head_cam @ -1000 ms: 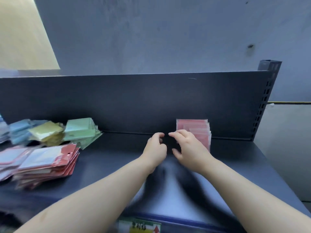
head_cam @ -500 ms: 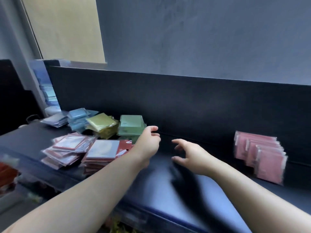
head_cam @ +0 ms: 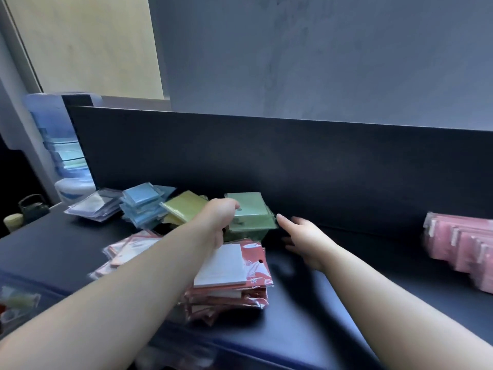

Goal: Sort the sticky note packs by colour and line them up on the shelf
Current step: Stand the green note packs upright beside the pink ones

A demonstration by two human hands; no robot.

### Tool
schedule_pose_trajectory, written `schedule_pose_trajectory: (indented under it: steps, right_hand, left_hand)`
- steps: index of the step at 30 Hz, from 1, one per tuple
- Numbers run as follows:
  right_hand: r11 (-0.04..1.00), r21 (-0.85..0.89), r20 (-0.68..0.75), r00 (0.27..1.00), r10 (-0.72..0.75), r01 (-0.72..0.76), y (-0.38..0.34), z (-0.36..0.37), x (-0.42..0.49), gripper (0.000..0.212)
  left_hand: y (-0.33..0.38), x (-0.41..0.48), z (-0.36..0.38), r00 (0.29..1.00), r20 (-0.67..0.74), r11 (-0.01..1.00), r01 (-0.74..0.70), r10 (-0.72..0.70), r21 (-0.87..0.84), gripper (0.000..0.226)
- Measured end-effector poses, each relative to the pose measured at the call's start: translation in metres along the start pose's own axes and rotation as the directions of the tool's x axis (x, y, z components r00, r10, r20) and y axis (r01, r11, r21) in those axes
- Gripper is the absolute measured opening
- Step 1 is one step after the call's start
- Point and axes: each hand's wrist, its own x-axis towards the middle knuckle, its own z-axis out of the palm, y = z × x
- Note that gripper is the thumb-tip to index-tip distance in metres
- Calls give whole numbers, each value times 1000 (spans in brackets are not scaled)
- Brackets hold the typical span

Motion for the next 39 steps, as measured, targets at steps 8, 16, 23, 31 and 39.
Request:
schedule_pose_trajectory:
  steps: [8, 16, 23, 31, 39]
  right_hand:
    - [991, 110, -17, 997, 74, -72, -9, 28, 28, 102]
    - [995, 42, -31, 995, 95, -93, -19, 39, 33, 49]
    - [992, 92, -39, 995, 89, -85, -17, 19, 21, 28]
    - [980, 161, -75, 988, 133, -120, 5, -50, 2, 26]
    - [959, 254, -28, 990, 138, -127, 19, -108, -18, 18]
  left_hand:
    - [-9, 44, 1, 985, 136, 994, 103, -105, 19, 66]
    - [6, 32, 5, 975, 177, 991, 126, -134, 53, 36]
    - [11, 33, 21, 960, 231, 983, 131, -159, 130, 32]
    - [21, 7, 75, 909, 341, 943, 133, -238, 304, 34]
    - [23, -24, 133, 911, 351, 946, 107, -216, 306, 35]
